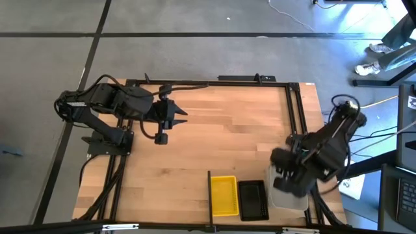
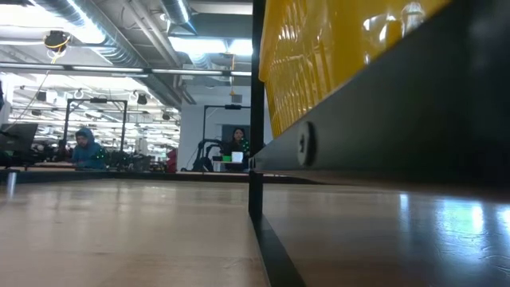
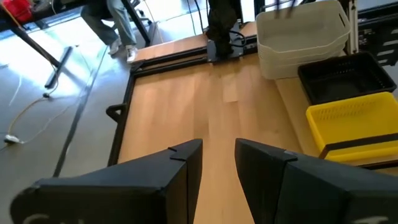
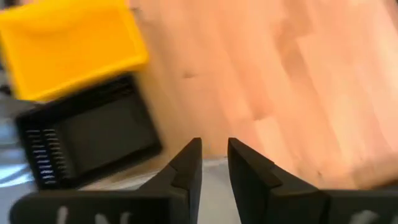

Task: Stack baskets on shelf by color
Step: Stack the gray bin on top of the gray bin on the shelf

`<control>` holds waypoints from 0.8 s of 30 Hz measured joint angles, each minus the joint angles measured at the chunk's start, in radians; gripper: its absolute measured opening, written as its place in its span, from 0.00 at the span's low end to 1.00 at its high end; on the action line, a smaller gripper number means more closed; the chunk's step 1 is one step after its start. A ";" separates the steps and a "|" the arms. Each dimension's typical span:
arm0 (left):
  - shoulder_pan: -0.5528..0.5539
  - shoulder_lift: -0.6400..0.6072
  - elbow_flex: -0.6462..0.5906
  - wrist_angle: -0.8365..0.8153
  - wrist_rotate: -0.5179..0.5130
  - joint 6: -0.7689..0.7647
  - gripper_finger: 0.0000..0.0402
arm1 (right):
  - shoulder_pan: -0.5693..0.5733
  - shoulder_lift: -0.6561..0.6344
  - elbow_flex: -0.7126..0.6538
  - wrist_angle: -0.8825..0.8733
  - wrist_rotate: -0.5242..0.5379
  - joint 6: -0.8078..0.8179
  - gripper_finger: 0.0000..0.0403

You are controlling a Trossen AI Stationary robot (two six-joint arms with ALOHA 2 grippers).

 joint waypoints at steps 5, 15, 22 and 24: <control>0.000 0.000 0.000 0.000 0.008 -0.019 0.22 | -0.054 -0.194 -0.230 -0.004 0.002 0.136 0.19; 0.000 0.000 0.000 0.000 0.008 -0.061 0.22 | -0.211 -0.420 -0.568 0.058 -0.195 0.292 0.19; 0.000 0.000 0.000 -0.001 0.008 -0.063 0.22 | -0.254 -0.448 -0.675 0.251 -0.308 0.288 0.19; 0.000 0.000 0.000 -0.001 0.008 -0.063 0.22 | -0.254 -0.447 -0.696 0.298 -0.338 0.287 0.19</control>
